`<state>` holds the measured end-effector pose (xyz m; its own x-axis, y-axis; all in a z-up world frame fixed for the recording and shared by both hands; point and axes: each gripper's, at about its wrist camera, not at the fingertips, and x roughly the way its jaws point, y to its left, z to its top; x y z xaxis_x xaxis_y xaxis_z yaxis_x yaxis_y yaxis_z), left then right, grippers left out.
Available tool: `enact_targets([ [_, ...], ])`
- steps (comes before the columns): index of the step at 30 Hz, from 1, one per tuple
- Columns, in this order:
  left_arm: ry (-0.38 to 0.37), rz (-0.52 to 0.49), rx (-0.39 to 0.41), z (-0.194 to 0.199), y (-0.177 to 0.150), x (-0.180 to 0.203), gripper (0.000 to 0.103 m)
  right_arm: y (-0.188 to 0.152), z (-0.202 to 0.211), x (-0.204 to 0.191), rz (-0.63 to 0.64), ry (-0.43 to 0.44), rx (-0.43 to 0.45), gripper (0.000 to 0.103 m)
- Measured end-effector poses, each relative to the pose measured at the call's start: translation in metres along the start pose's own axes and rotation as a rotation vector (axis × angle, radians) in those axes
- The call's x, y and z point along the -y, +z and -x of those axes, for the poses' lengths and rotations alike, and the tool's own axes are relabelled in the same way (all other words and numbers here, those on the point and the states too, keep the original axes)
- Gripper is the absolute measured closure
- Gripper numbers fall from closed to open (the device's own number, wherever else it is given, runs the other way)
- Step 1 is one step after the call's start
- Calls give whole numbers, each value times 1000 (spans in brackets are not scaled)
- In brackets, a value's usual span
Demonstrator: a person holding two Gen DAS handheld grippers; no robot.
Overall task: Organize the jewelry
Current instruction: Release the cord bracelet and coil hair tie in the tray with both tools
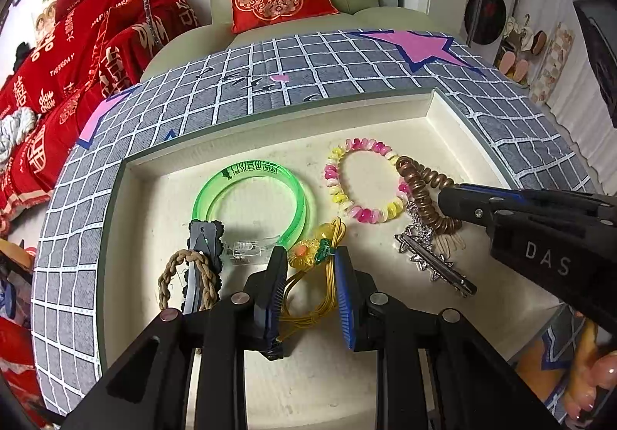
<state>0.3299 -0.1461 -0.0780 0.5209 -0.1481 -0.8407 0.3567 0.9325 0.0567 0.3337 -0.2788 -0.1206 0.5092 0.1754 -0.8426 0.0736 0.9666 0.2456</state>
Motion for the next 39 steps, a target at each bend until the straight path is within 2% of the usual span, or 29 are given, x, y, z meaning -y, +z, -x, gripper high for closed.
enact_targets([
  [6,2,0,-5,1,0,1,70,0,-1,1,-1,7,-11,88],
  [7,3,1,-4,2,1,1,70,1,-1,1,-5,8,-13,82],
  [8,5,1,-3,2,1,1,70,1,-1,2,-10,8,-14,71],
  [10,6,5,0,4,1,1,70,2,2,1,-10,7,2,57],
  [11,4,8,2,5,1,1,70,2,4,0,-8,18,9,53],
  [18,16,0,23,13,2,1,70,4,28,0,-40,51,59,51],
  [24,26,-28,-19,1,2,11,69,-3,59,10,-75,47,110,48],
  [30,57,-61,-31,-4,-1,18,69,-13,74,24,-99,58,111,46],
  [36,62,-52,-34,0,0,19,69,-21,77,30,-108,61,105,46],
  [37,61,-47,-30,2,0,18,59,-22,77,31,-108,59,105,46],
  [38,59,-42,-24,4,1,18,42,-23,78,31,-109,57,107,46],
  [39,67,-35,-8,7,1,17,8,-23,79,31,-110,58,108,46],
])
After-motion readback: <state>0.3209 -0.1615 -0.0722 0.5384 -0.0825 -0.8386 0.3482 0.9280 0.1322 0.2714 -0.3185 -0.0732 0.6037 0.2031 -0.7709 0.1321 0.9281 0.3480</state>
